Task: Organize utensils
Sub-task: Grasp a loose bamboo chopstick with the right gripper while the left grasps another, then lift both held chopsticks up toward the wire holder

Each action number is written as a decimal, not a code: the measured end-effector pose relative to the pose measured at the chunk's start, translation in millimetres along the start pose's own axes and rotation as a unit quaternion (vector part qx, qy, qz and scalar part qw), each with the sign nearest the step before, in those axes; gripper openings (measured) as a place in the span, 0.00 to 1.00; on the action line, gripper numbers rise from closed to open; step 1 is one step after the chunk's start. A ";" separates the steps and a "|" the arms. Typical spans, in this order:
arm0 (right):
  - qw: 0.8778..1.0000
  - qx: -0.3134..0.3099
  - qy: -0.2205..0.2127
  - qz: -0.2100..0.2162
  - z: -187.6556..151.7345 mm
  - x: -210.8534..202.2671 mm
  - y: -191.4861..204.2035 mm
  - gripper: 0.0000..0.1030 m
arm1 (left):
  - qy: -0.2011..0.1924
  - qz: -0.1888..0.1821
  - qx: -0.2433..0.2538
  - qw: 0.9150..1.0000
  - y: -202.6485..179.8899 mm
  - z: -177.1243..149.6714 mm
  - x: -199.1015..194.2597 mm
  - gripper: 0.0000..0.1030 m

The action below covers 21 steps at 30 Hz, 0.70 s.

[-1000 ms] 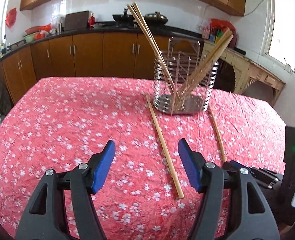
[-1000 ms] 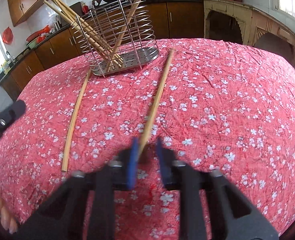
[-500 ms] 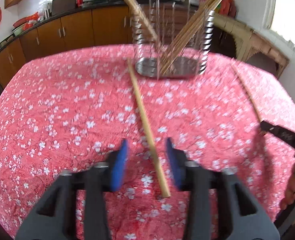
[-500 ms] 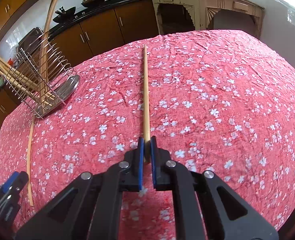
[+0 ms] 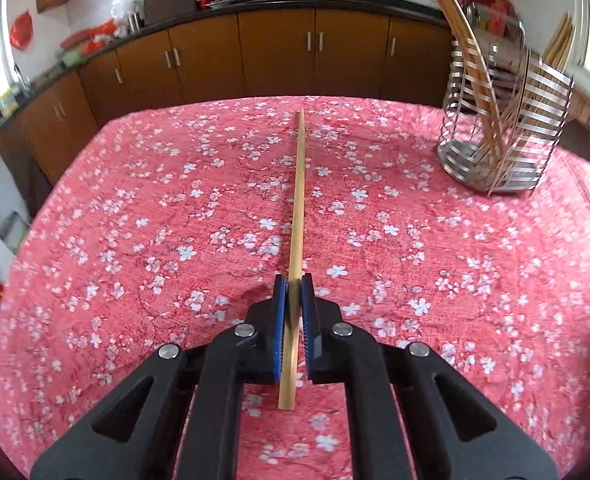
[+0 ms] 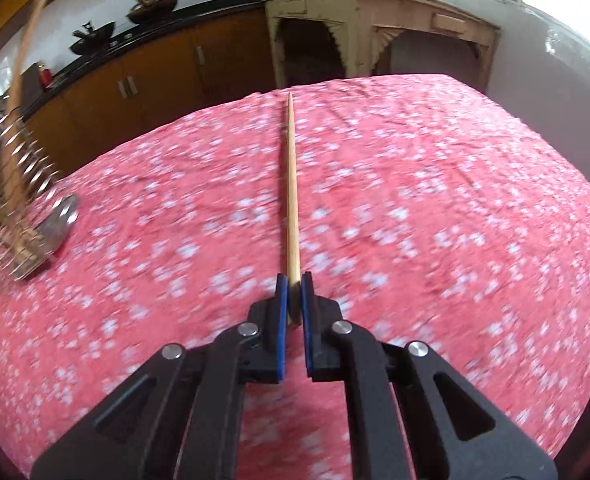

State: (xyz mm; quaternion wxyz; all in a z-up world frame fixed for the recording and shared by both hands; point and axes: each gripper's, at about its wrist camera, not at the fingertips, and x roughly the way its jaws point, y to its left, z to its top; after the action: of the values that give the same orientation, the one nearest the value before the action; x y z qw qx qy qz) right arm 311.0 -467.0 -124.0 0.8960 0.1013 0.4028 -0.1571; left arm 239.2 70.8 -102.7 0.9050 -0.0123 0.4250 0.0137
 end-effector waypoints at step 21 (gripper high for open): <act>1.000 0.002 -0.001 0.003 -1.9 3.2 -3.0 0.10 | 0.006 0.002 0.015 1.000 -6.2 3.6 7.3 0.50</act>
State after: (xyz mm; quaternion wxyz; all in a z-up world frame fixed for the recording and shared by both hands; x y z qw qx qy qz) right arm 310.6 -469.9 -127.8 0.8967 0.1038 0.4012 -0.1556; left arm 246.8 64.8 -106.0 0.9023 0.0022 0.4309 0.0091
